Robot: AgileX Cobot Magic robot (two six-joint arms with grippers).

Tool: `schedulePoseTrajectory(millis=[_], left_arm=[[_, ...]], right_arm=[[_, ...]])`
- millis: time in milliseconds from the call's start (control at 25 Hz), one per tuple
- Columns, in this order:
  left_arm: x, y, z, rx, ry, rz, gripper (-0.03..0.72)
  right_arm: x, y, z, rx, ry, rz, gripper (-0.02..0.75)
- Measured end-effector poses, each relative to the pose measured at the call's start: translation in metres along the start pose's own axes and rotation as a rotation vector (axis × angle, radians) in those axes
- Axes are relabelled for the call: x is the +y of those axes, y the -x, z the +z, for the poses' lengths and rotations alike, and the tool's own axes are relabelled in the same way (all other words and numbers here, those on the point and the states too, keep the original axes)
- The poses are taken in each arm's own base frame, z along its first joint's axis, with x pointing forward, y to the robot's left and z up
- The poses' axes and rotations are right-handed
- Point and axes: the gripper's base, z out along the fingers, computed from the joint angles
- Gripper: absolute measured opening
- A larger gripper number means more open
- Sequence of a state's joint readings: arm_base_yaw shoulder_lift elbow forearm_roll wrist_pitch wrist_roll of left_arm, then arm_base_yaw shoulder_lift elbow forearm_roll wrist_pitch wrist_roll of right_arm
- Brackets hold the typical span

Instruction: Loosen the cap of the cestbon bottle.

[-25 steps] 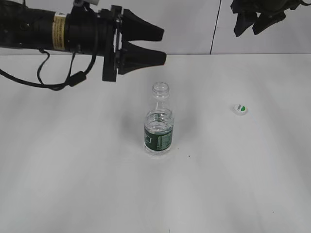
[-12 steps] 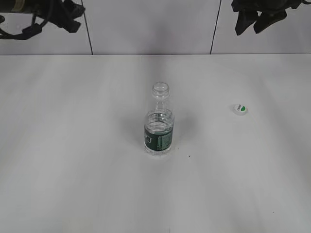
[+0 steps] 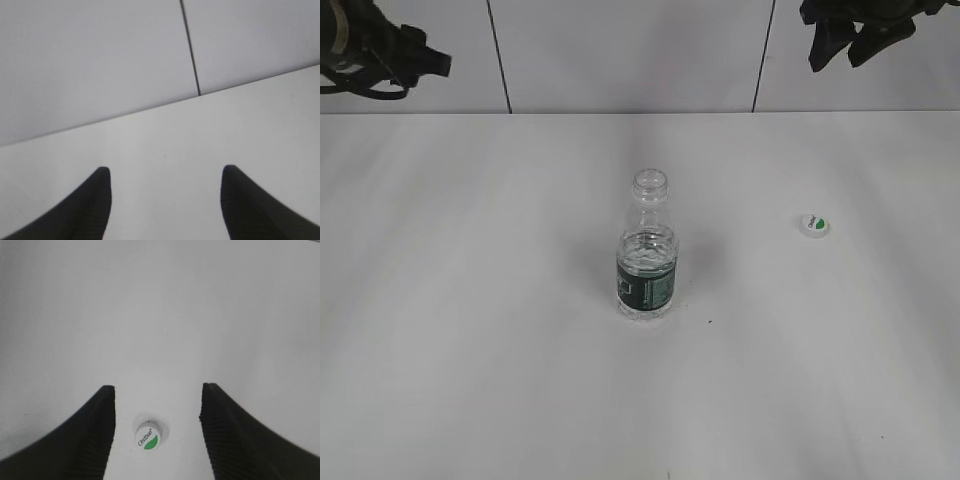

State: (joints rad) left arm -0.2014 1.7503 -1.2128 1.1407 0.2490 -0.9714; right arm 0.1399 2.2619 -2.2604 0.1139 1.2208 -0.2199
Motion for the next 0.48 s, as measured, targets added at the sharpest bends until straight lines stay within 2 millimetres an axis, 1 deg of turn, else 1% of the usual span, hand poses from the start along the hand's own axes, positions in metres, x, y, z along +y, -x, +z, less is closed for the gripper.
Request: schedulePoseTrajectory(millis=[120, 280, 360, 480], left_arm=[[0.001, -0.006, 0.0, 0.058, 0.018, -0.128, 0.423], [-0.003, -0.01, 0.0, 0.104, -0.013, -0.318, 0.423], [-0.005, -0.01, -0.001, 0.115, -0.03, -0.362, 0.423], [-0.012, -0.01, -0.002, 0.128, -0.055, -0.362, 0.423]], right_arm=[[-0.001, 0.0, 0.0, 0.001, -0.007, -0.002, 0.419], [-0.001, 0.0, 0.0, 0.002, -0.008, -0.003, 0.419], [-0.001, 0.0, 0.0, 0.003, -0.008, -0.002, 0.419], [-0.001, 0.0, 0.0, 0.003, -0.008, -0.002, 0.419]])
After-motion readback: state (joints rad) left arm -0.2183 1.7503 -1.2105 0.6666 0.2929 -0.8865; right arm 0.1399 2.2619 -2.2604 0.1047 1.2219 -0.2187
